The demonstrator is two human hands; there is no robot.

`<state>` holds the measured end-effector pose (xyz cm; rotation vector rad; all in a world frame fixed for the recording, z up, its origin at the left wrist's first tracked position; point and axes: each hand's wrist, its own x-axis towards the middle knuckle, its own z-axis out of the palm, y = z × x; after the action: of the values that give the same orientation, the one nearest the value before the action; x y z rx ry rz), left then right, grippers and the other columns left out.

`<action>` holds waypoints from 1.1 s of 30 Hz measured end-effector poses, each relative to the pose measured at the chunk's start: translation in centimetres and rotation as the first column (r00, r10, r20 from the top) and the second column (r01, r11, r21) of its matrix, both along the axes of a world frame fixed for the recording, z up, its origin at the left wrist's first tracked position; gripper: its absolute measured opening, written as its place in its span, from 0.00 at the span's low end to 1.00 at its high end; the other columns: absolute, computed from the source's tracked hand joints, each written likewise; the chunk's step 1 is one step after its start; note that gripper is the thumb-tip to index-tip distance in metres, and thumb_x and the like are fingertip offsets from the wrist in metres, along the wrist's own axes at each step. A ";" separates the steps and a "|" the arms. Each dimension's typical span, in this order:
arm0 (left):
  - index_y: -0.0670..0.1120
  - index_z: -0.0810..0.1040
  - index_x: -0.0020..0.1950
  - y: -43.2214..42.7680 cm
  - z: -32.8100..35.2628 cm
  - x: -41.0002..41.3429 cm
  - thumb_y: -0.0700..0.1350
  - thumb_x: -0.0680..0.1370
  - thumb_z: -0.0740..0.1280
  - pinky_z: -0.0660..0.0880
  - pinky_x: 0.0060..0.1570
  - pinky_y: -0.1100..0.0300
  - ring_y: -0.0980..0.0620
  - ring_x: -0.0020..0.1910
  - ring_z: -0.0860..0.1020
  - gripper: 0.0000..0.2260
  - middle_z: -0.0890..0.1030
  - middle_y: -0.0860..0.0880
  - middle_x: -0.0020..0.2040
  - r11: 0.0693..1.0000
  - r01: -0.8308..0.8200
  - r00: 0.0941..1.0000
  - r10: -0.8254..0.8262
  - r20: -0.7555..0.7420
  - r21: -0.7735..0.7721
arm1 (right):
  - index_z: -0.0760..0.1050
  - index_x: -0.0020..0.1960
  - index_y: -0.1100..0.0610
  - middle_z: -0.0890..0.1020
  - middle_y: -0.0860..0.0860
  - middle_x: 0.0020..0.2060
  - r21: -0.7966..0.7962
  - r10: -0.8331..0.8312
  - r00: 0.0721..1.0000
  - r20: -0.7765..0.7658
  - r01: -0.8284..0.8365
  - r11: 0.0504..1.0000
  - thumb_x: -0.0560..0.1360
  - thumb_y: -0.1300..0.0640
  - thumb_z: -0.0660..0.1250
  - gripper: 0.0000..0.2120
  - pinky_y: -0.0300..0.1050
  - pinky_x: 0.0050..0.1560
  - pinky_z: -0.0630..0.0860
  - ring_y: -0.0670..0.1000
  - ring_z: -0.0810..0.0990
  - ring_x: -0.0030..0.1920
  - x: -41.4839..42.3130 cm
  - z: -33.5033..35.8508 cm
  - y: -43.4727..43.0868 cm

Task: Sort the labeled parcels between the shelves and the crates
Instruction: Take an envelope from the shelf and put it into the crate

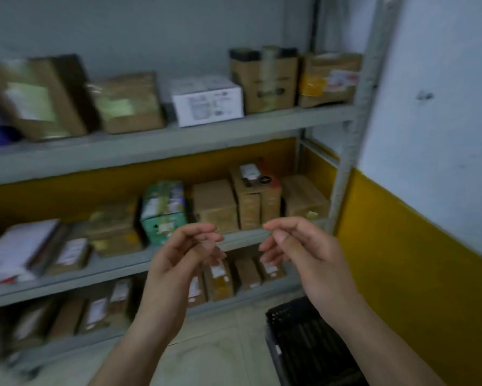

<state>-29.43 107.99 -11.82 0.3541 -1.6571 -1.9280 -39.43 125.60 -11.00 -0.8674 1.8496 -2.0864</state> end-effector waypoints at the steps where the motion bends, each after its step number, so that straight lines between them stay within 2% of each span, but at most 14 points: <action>1: 0.47 0.84 0.50 -1.0 0.7 1.6 0.42 0.73 0.69 0.77 0.45 0.56 0.47 0.43 0.82 0.08 0.84 0.43 0.48 0.999 -0.040 0.999 0.039 -0.019 -0.014 | 0.80 0.53 0.58 0.85 0.55 0.40 -0.017 0.049 0.999 -0.008 -0.049 0.999 0.81 0.64 0.62 0.08 0.41 0.42 0.80 0.54 0.85 0.41 0.9 0.4 -1.6; 4: 0.49 0.85 0.49 -4.4 1.9 6.5 0.41 0.72 0.75 0.77 0.46 0.55 0.46 0.44 0.82 0.07 0.84 0.42 0.48 0.986 -0.160 0.986 0.156 -0.065 -0.056 | 0.80 0.53 0.59 0.84 0.55 0.40 -0.042 0.181 0.983 -0.032 -0.183 0.982 0.81 0.64 0.62 0.08 0.40 0.42 0.80 0.54 0.84 0.40 4.1 1.5 -6.5; 6: 0.48 0.84 0.50 -7.1 2.4 9.9 0.41 0.70 0.74 0.77 0.45 0.56 0.46 0.44 0.81 0.09 0.84 0.42 0.48 0.971 -0.234 0.969 0.228 -0.092 -0.051 | 0.80 0.54 0.59 0.84 0.55 0.40 -0.039 0.258 0.965 -0.055 -0.260 0.965 0.81 0.64 0.62 0.08 0.42 0.43 0.80 0.54 0.84 0.40 6.5 1.9 -9.8; 8: 0.45 0.83 0.53 -10.1 2.8 13.4 0.38 0.74 0.72 0.77 0.46 0.54 0.46 0.45 0.81 0.09 0.84 0.42 0.48 0.954 -0.295 0.951 0.287 -0.112 -0.054 | 0.80 0.53 0.59 0.84 0.56 0.41 -0.044 0.323 0.944 -0.072 -0.327 0.944 0.81 0.64 0.62 0.08 0.43 0.43 0.81 0.55 0.84 0.40 9.0 2.4 -13.5; 11: 0.41 0.82 0.54 -14.8 3.8 19.3 0.35 0.77 0.68 0.77 0.48 0.51 0.46 0.44 0.82 0.08 0.83 0.39 0.49 0.914 -0.393 0.918 0.383 -0.107 -0.098 | 0.80 0.53 0.59 0.84 0.56 0.40 -0.054 0.384 0.918 -0.099 -0.390 0.919 0.81 0.64 0.62 0.08 0.44 0.43 0.81 0.56 0.84 0.40 13.1 3.2 -19.6; 16: 0.41 0.83 0.54 -23.3 5.5 28.7 0.43 0.73 0.70 0.77 0.51 0.49 0.44 0.46 0.82 0.12 0.83 0.37 0.50 0.854 -0.495 0.869 0.486 -0.093 -0.162 | 0.81 0.52 0.55 0.84 0.55 0.41 -0.057 0.477 0.864 -0.161 -0.490 0.870 0.81 0.63 0.63 0.08 0.44 0.44 0.80 0.55 0.84 0.42 20.4 3.9 -30.0; 19: 0.42 0.83 0.55 -28.2 5.7 32.2 0.39 0.77 0.69 0.79 0.50 0.51 0.44 0.46 0.82 0.08 0.84 0.40 0.49 0.831 -0.531 0.847 0.526 -0.077 -0.162 | 0.81 0.52 0.53 0.85 0.54 0.42 -0.043 0.497 0.855 -0.149 -0.508 0.861 0.81 0.62 0.64 0.08 0.43 0.45 0.79 0.54 0.84 0.44 23.2 3.9 -34.8; 22: 0.43 0.83 0.55 -32.6 5.7 33.7 0.38 0.78 0.68 0.81 0.47 0.54 0.44 0.46 0.82 0.08 0.85 0.41 0.49 0.838 -0.524 0.852 0.520 -0.067 -0.151 | 0.80 0.54 0.53 0.85 0.53 0.45 -0.009 0.488 0.860 -0.146 -0.495 0.869 0.81 0.62 0.63 0.08 0.43 0.47 0.80 0.51 0.85 0.47 24.4 4.0 -38.5; 26: 0.42 0.83 0.56 -38.2 5.0 33.5 0.37 0.78 0.68 0.81 0.42 0.61 0.46 0.44 0.83 0.08 0.85 0.41 0.49 0.844 -0.524 0.852 0.521 -0.057 -0.114 | 0.80 0.55 0.52 0.86 0.50 0.47 0.014 0.450 0.881 -0.145 -0.453 0.891 0.81 0.61 0.64 0.08 0.49 0.52 0.81 0.50 0.85 0.50 24.2 3.7 -43.1; 29: 0.45 0.84 0.54 -42.5 4.4 32.0 0.39 0.79 0.69 0.81 0.48 0.54 0.45 0.47 0.83 0.07 0.85 0.42 0.50 0.843 -0.519 0.854 0.520 -0.030 -0.144 | 0.79 0.56 0.52 0.85 0.49 0.49 0.027 0.415 0.899 -0.138 -0.415 0.909 0.80 0.60 0.65 0.08 0.52 0.55 0.80 0.49 0.85 0.52 22.6 3.3 -46.7; 33: 0.46 0.83 0.56 -48.4 4.6 28.9 0.39 0.79 0.68 0.79 0.55 0.48 0.45 0.50 0.83 0.08 0.85 0.44 0.51 0.837 -0.503 0.859 0.511 -0.021 -0.214 | 0.79 0.56 0.52 0.85 0.47 0.52 0.020 0.354 0.916 -0.190 -0.357 0.934 0.80 0.61 0.65 0.08 0.48 0.57 0.81 0.47 0.83 0.55 18.8 3.6 -52.2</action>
<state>-0.54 59.59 -7.18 0.6716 -1.5724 -1.3433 -20.60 73.35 -7.37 -1.3373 1.6093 -1.8455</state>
